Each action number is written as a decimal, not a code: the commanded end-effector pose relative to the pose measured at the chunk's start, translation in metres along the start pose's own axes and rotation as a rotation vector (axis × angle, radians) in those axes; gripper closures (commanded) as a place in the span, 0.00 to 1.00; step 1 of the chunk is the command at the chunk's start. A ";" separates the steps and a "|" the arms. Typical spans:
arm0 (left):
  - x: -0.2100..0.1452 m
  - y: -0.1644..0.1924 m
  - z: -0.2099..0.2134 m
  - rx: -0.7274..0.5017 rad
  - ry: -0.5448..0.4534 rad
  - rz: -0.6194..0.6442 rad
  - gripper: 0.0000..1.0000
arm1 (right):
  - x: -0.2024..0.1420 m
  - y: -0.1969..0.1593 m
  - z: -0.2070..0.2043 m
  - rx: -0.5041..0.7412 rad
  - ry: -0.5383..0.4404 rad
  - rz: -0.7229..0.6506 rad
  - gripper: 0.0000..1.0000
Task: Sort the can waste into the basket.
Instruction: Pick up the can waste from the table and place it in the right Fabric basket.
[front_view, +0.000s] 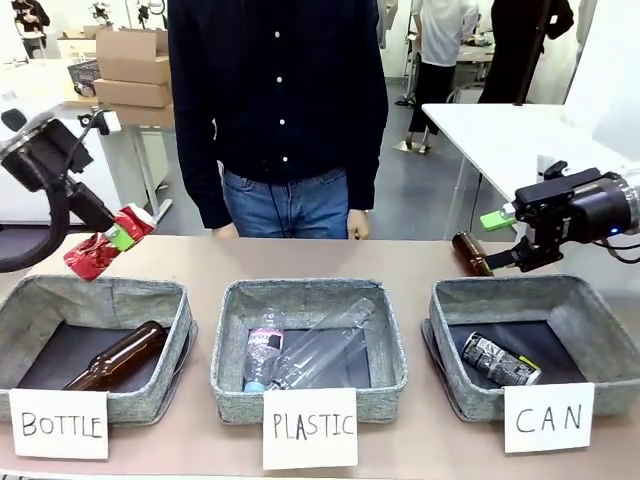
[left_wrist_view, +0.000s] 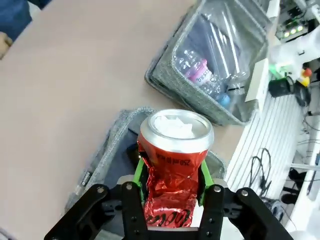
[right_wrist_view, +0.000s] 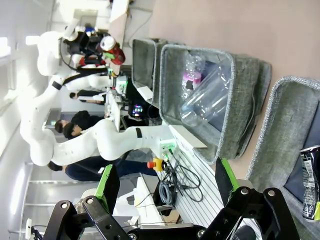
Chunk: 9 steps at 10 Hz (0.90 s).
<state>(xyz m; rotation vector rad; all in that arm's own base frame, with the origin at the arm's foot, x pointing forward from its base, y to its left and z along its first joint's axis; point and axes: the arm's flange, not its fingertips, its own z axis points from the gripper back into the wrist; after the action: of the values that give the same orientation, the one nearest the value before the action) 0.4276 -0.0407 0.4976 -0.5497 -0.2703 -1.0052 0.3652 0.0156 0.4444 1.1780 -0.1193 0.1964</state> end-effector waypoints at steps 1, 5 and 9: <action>0.009 0.000 -0.020 -0.114 -0.104 -0.208 0.56 | 0.000 0.029 0.014 -0.084 -0.010 0.032 0.00; 0.247 -0.136 -0.108 -0.133 -0.155 -0.643 0.56 | -0.046 0.037 0.136 -0.296 -0.266 -0.049 0.00; 0.359 -0.274 -0.252 -0.166 -0.038 -0.910 0.56 | -0.148 -0.050 0.212 -0.219 -0.460 -0.290 0.00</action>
<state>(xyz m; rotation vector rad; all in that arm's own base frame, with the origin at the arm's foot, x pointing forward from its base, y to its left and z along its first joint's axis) 0.3409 -0.5301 0.5478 -0.6384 -0.5308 -1.8870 0.2380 -0.2091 0.4599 0.9182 -0.3470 -0.3076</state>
